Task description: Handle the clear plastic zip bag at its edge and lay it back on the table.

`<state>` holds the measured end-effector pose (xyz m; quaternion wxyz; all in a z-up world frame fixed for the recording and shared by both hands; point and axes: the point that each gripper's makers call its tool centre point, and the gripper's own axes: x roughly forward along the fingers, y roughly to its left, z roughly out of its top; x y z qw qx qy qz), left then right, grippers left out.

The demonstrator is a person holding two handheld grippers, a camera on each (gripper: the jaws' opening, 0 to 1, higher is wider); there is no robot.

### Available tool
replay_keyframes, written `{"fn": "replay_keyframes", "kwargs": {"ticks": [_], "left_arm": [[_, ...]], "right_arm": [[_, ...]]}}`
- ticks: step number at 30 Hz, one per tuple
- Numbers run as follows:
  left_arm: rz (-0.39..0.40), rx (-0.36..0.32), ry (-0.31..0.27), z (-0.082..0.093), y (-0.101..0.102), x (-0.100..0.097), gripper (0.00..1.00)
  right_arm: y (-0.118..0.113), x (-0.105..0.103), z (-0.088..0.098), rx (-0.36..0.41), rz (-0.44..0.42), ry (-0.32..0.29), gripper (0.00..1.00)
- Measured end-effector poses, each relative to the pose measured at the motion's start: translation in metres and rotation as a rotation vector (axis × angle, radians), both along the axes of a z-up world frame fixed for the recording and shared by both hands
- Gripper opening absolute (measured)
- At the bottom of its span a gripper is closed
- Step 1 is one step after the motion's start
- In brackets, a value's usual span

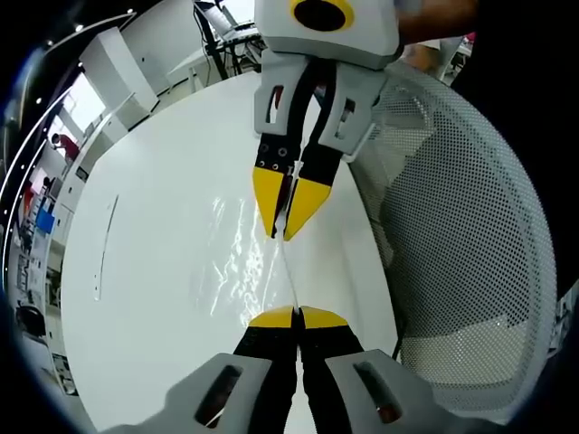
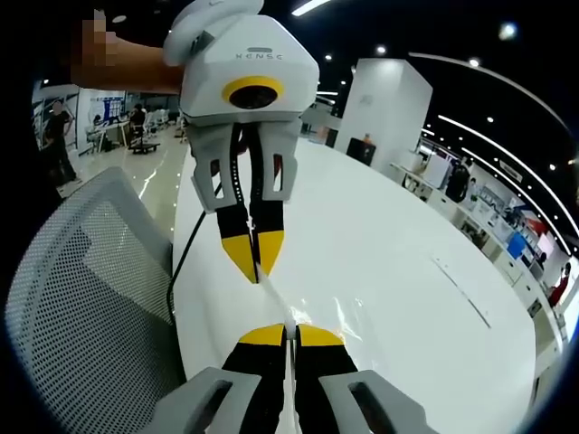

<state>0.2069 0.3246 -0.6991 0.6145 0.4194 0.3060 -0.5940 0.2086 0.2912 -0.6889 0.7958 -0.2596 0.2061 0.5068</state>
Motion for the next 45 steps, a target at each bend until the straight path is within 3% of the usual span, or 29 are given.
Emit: {"fn": "replay_keyframes", "kwargs": {"ticks": [45], "left_arm": [[0.006,-0.006,0.0,-0.0001,0.0015,-0.0003,0.0]], "right_arm": [[-0.0079,0.0049,-0.0053,0.004,-0.033,0.006,0.0]]}}
